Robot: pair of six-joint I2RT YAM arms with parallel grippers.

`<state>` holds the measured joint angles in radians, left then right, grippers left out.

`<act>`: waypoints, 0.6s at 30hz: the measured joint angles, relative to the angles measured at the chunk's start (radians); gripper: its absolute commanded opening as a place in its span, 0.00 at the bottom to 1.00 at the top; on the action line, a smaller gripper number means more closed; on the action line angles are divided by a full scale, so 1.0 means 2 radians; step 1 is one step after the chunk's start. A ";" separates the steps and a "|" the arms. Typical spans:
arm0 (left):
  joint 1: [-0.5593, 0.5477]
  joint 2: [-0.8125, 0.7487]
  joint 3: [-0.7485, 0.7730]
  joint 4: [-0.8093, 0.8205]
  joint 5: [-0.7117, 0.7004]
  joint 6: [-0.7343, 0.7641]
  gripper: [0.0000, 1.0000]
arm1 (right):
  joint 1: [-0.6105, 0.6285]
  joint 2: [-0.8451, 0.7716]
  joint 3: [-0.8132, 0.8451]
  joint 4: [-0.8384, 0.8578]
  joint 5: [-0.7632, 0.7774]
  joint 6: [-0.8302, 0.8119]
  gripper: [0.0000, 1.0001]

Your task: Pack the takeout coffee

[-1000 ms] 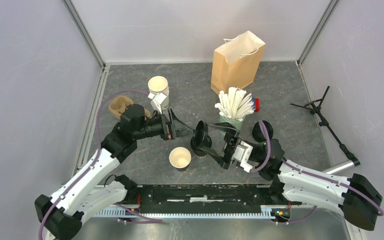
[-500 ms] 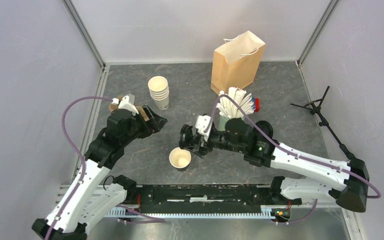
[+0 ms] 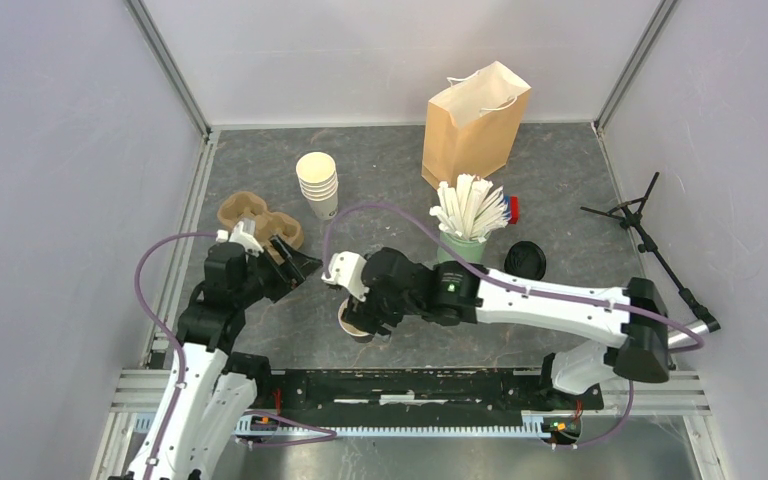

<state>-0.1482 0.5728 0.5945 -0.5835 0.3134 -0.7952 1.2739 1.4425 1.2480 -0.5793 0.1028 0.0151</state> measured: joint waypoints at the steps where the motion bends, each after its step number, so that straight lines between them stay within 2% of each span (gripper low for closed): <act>1: 0.001 -0.002 -0.006 0.004 0.006 0.000 0.81 | 0.001 0.012 0.014 -0.011 0.002 0.002 0.73; 11: 0.001 -0.033 -0.060 0.015 0.047 -0.023 0.84 | 0.001 0.100 0.109 -0.088 0.002 0.005 0.75; 18: 0.002 -0.041 -0.082 0.044 0.077 -0.038 0.81 | 0.001 0.152 0.161 -0.123 0.004 0.002 0.78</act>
<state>-0.1452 0.4904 0.4301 -0.4961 0.4667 -0.8715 1.2762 1.7470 1.5707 -0.8257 0.1108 0.0185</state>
